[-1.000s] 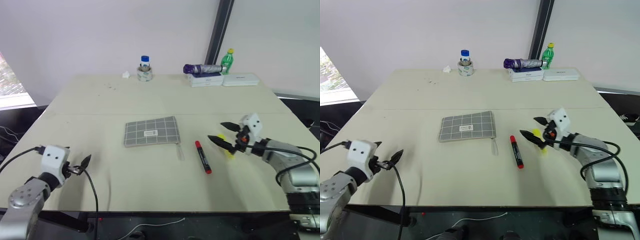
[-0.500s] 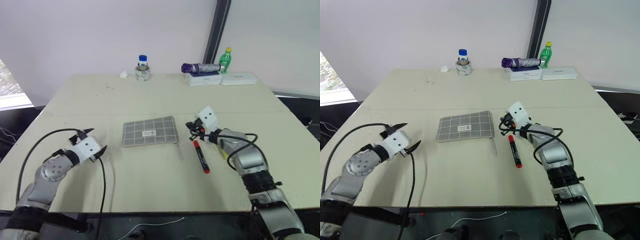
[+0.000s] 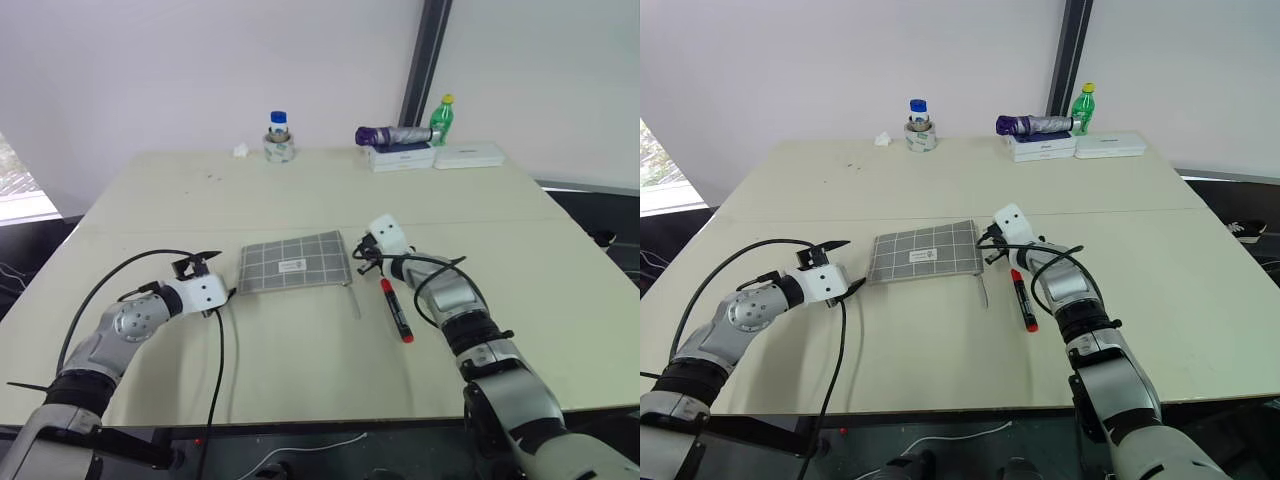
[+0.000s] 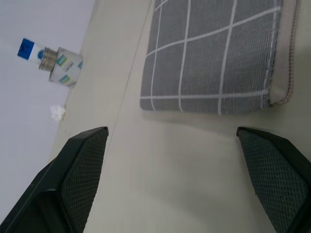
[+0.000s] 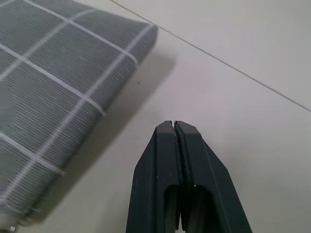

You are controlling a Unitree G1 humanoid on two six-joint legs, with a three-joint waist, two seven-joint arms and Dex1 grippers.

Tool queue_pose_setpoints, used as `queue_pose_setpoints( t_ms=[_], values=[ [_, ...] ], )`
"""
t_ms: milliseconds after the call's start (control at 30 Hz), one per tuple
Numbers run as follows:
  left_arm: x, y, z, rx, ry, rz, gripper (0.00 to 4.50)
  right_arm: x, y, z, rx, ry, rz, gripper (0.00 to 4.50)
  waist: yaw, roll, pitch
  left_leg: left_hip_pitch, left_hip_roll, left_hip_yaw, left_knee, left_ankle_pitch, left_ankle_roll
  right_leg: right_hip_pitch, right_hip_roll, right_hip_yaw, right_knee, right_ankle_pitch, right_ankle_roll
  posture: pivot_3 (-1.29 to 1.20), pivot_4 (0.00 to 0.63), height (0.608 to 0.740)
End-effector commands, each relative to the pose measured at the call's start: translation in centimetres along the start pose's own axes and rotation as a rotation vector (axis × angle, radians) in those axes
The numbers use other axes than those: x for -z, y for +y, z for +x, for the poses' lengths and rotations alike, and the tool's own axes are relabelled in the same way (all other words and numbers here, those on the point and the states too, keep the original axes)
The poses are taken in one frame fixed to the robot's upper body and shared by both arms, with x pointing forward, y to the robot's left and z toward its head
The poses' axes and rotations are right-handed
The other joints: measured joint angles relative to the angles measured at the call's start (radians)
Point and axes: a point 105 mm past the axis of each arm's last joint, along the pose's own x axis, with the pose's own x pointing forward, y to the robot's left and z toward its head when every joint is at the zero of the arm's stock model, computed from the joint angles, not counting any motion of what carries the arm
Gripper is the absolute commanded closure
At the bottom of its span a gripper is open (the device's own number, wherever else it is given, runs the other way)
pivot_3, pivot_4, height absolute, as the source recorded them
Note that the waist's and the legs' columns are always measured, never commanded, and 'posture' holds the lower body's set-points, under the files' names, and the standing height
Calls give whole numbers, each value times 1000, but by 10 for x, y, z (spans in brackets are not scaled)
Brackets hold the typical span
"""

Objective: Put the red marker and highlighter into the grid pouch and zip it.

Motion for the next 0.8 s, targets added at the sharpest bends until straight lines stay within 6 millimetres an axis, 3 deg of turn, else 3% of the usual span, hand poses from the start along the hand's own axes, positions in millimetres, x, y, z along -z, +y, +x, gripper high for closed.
queue_pose_setpoints(
  t_ms=[33,400,800],
  values=[
    [-4,-7,4,33,-26,8,0,-23,13,5,-59,-66,-48,4443,-2,0,0,0,0,0,0,0,0,0,0,0,1,0,0,0,150,740],
    [-1,-9,2,46,-26,1,0,-28,33,19,-125,-62,-92,4443,-3,0,0,1,0,-1,1,1,0,0,0,0,3,0,0,0,150,740],
    [0,-7,-4,32,-27,-38,0,-28,41,22,-148,-69,-108,4443,-4,0,0,1,0,-1,1,1,-1,-1,0,1,3,0,0,0,150,740]
  ],
)
